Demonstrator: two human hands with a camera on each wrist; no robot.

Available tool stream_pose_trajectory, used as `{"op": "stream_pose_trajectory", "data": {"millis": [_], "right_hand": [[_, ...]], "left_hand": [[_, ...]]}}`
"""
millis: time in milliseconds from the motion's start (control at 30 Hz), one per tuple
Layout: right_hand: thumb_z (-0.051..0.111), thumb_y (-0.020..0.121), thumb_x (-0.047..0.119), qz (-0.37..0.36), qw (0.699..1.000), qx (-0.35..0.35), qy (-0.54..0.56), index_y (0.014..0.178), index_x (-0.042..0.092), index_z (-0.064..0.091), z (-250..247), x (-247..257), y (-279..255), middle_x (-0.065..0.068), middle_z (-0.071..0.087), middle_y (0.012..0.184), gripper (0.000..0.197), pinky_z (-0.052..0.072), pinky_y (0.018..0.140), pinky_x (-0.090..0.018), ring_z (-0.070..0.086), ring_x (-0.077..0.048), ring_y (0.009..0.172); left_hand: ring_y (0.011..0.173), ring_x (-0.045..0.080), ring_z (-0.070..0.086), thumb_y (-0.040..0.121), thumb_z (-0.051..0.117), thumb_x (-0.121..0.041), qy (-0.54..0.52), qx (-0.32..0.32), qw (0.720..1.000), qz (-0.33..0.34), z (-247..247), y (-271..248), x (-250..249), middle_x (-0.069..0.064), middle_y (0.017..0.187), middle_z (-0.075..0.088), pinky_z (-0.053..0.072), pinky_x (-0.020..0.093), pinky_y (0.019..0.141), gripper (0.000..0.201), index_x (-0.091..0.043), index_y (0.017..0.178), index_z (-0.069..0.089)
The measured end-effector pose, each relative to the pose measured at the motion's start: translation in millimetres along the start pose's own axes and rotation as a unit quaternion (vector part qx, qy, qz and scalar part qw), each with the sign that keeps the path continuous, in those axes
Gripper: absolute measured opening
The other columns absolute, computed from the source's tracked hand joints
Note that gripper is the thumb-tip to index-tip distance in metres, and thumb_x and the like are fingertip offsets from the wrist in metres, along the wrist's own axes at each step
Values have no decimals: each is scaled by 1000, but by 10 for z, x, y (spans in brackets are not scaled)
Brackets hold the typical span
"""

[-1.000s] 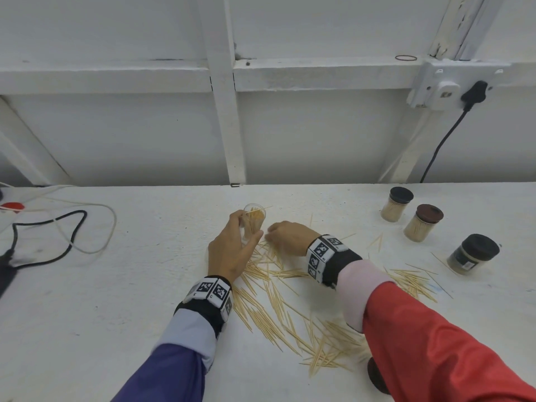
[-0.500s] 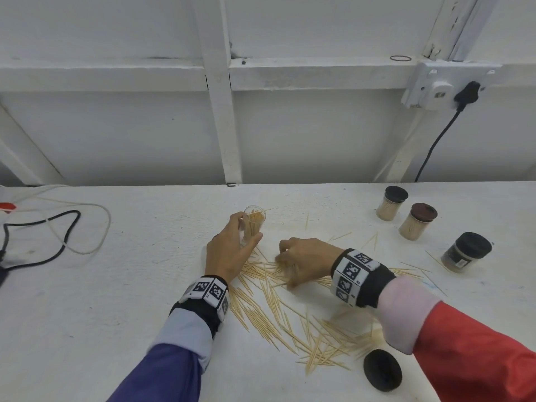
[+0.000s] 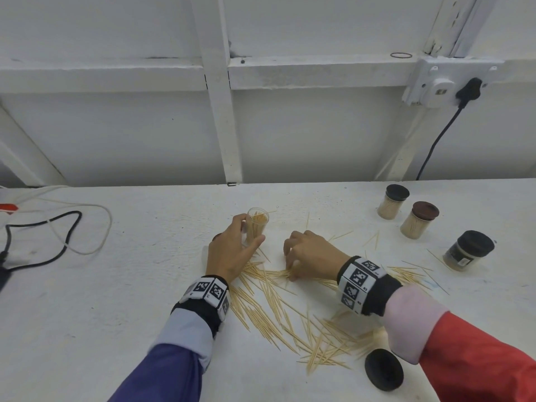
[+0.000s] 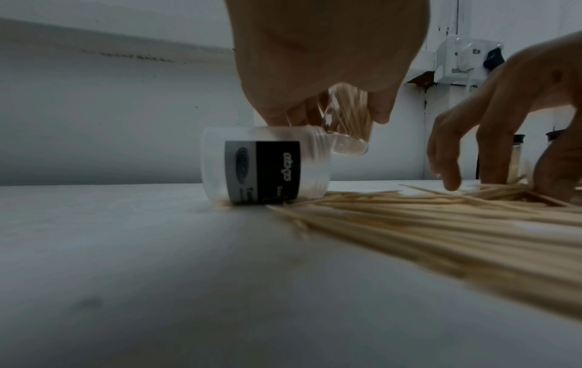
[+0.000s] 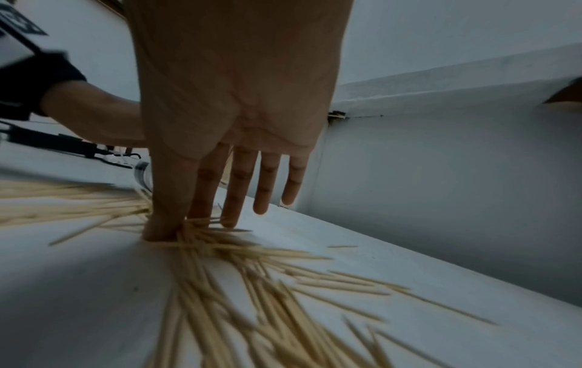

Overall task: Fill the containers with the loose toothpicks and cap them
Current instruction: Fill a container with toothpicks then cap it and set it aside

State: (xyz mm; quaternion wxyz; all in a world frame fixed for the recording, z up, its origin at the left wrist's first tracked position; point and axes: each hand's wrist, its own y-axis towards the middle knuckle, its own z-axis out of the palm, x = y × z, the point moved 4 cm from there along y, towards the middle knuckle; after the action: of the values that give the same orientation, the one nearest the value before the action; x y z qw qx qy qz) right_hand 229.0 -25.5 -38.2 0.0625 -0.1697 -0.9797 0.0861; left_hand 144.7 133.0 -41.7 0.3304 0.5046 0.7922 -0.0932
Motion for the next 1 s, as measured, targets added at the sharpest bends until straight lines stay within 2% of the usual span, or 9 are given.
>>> {"op": "stream_pose_trajectory", "data": {"millis": [167, 267, 367, 433, 533, 600, 733, 833, 1000], "right_hand": [[60, 87, 33, -13, 998, 34, -44, 85, 18, 69, 34, -29, -33, 2, 65, 85, 18, 37, 91, -33, 51, -18, 88], [51, 93, 24, -19, 997, 53, -56, 84, 10, 62, 61, -26, -72, -4, 62, 81, 20, 42, 82, -34, 55, -25, 76], [49, 96, 21, -19, 997, 62, -28, 91, 10, 61, 56, -45, -109, -4, 60, 89, 17, 38, 68, -30, 55, -23, 79], [52, 97, 24, -17, 998, 60, 6, 96, 10, 63, 39, -87, -134, -3, 62, 93, 18, 38, 68, -30, 56, -21, 83], [58, 95, 27, -7, 995, 41, 91, 91, 9, 63, -16, -168, -187, -3, 63, 86, 19, 37, 64, -30, 52, -17, 72], [59, 95, 25, -2, 989, 34, 145, 94, 10, 65, -74, -213, -217, -2, 67, 88, 16, 38, 65, -28, 53, -14, 73], [59, 96, 21, 0, 958, 24, 284, 88, 13, 64, -202, -292, -247, 1, 71, 83, 12, 46, 70, -24, 64, -11, 75], [55, 99, 18, 19, 936, -11, 351, 87, 9, 60, -314, -349, -263, 0, 67, 76, 15, 51, 70, -29, 64, -12, 69], [50, 101, 18, 55, 964, -19, 260, 88, 15, 56, -369, -323, -202, 4, 58, 73, 15, 45, 62, -21, 56, -10, 61]], "left_hand": [[107, 18, 62, 88, 62, -53, -2, 6, 1000, 4, 8, -3, 0, -1, 126, 64, 48, 33, 86, 58, -23, 133, 43], [108, 19, 63, 87, 63, -54, -1, 13, 1000, 5, 20, 2, 4, -1, 126, 64, 50, 35, 88, 59, -23, 133, 43], [111, 18, 61, 85, 66, -52, -7, 28, 1000, 2, 34, 4, 7, -2, 126, 64, 50, 36, 91, 59, -24, 132, 44], [113, 17, 60, 84, 69, -50, -3, 41, 999, 0, 38, 7, -5, -3, 126, 64, 48, 34, 92, 59, -25, 132, 45], [114, 15, 60, 83, 70, -49, 12, 65, 998, 9, 60, 10, -18, -6, 125, 64, 47, 34, 94, 55, -29, 128, 47], [114, 13, 59, 82, 71, -48, 12, 76, 997, 24, 75, 3, -28, -6, 124, 64, 47, 32, 94, 52, -31, 126, 49], [116, 10, 58, 82, 73, -44, 10, 87, 996, 35, 91, -4, -43, -8, 124, 63, 44, 28, 93, 51, -30, 126, 51], [116, 9, 57, 81, 74, -40, 9, 99, 994, 51, 113, 1, -42, -8, 123, 64, 41, 23, 87, 52, -30, 126, 52], [114, 8, 58, 79, 76, -36, 8, 110, 991, 78, 136, 8, -33, -7, 119, 65, 41, 24, 87, 53, -27, 127, 54]]}}
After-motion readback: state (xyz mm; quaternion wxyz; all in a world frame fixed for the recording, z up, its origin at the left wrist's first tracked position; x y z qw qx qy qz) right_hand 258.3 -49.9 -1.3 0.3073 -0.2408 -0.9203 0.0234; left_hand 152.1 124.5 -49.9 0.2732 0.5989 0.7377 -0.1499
